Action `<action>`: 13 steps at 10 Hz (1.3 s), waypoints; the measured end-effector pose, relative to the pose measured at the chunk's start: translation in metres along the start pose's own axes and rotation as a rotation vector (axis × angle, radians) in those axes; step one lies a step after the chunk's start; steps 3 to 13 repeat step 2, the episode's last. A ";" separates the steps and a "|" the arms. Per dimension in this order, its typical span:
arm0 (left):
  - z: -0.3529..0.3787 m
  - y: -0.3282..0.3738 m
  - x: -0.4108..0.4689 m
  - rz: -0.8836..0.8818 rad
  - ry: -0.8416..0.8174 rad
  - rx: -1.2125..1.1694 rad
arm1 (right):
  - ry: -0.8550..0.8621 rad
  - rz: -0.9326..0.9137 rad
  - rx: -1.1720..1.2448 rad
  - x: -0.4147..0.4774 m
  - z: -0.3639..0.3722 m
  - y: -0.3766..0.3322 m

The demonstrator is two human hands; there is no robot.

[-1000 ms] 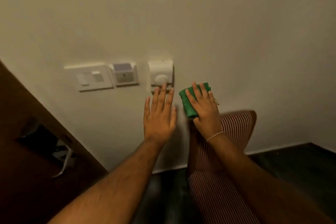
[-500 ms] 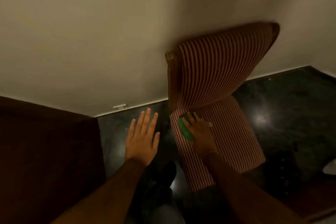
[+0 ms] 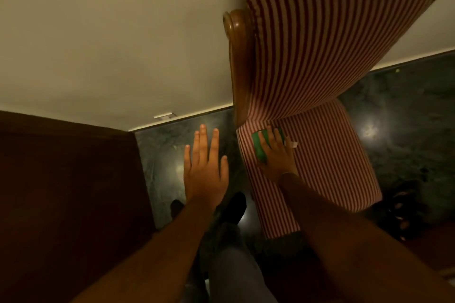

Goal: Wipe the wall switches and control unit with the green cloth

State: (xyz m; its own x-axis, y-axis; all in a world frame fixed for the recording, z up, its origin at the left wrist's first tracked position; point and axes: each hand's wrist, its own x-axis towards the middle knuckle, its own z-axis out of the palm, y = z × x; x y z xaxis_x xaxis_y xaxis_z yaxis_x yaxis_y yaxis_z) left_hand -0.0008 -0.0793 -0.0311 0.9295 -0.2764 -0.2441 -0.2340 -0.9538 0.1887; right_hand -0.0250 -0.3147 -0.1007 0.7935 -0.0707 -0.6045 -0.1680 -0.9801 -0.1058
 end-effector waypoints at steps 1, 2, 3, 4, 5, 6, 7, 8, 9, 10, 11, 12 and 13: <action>-0.019 0.000 -0.005 0.001 -0.047 0.006 | -0.077 -0.021 -0.034 -0.021 -0.017 -0.009; -0.036 -0.010 -0.009 0.001 -0.125 0.030 | -0.044 -0.049 -0.061 -0.040 -0.029 -0.028; -0.036 -0.010 -0.009 0.001 -0.125 0.030 | -0.044 -0.049 -0.061 -0.040 -0.029 -0.028; -0.036 -0.010 -0.009 0.001 -0.125 0.030 | -0.044 -0.049 -0.061 -0.040 -0.029 -0.028; -0.036 -0.010 -0.009 0.001 -0.125 0.030 | -0.044 -0.049 -0.061 -0.040 -0.029 -0.028; -0.036 -0.010 -0.009 0.001 -0.125 0.030 | -0.044 -0.049 -0.061 -0.040 -0.029 -0.028; -0.036 -0.010 -0.009 0.001 -0.125 0.030 | -0.044 -0.049 -0.061 -0.040 -0.029 -0.028; -0.036 -0.010 -0.009 0.001 -0.125 0.030 | -0.044 -0.049 -0.061 -0.040 -0.029 -0.028; -0.036 -0.010 -0.009 0.001 -0.125 0.030 | -0.044 -0.049 -0.061 -0.040 -0.029 -0.028; -0.036 -0.010 -0.009 0.001 -0.125 0.030 | -0.044 -0.049 -0.061 -0.040 -0.029 -0.028; -0.036 -0.010 -0.009 0.001 -0.125 0.030 | -0.044 -0.049 -0.061 -0.040 -0.029 -0.028; -0.036 -0.010 -0.009 0.001 -0.125 0.030 | -0.044 -0.049 -0.061 -0.040 -0.029 -0.028; -0.036 -0.010 -0.009 0.001 -0.125 0.030 | -0.044 -0.049 -0.061 -0.040 -0.029 -0.028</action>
